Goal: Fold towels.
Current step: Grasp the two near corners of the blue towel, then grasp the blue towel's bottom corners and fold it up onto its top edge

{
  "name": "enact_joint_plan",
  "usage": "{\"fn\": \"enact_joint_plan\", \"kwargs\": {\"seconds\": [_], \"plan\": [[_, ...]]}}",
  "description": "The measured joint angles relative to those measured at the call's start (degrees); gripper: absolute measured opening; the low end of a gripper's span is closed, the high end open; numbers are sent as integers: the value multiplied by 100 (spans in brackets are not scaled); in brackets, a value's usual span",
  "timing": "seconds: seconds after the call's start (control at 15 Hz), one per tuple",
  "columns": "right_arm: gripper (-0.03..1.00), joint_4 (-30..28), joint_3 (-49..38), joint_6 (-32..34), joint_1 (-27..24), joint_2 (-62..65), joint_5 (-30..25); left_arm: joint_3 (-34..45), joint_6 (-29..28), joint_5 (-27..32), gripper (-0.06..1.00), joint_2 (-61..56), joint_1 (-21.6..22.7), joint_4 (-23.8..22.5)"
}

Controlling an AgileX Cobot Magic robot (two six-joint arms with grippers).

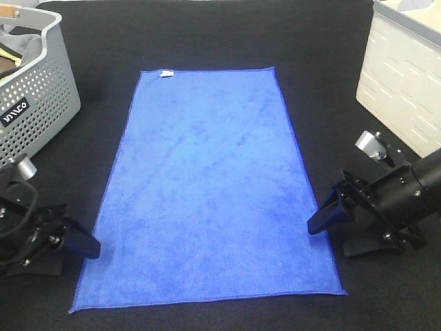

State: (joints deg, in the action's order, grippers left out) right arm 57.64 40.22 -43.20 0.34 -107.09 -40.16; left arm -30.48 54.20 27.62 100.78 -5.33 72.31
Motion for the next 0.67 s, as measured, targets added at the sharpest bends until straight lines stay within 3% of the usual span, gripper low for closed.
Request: {"fn": "enact_joint_plan", "kwargs": {"seconds": [0.33,0.47,0.53,0.6,0.67], "plan": [[65,550,126,-149,688,-390,69,-682,-17,189,65,659,-550,286],[54,636,166,-166,716,-476,40,-900,-74,344,62,865,-693,372],[43,619,178,-166,722,-516,92,-957,-115,361,55,922,-722,413],[43,619,178,-166,722,-516,92,-957,-115,361,55,922,-722,413],[31,590,189,-166,722,-550,155,-963,-126,309,43,968,-728,418]]}}
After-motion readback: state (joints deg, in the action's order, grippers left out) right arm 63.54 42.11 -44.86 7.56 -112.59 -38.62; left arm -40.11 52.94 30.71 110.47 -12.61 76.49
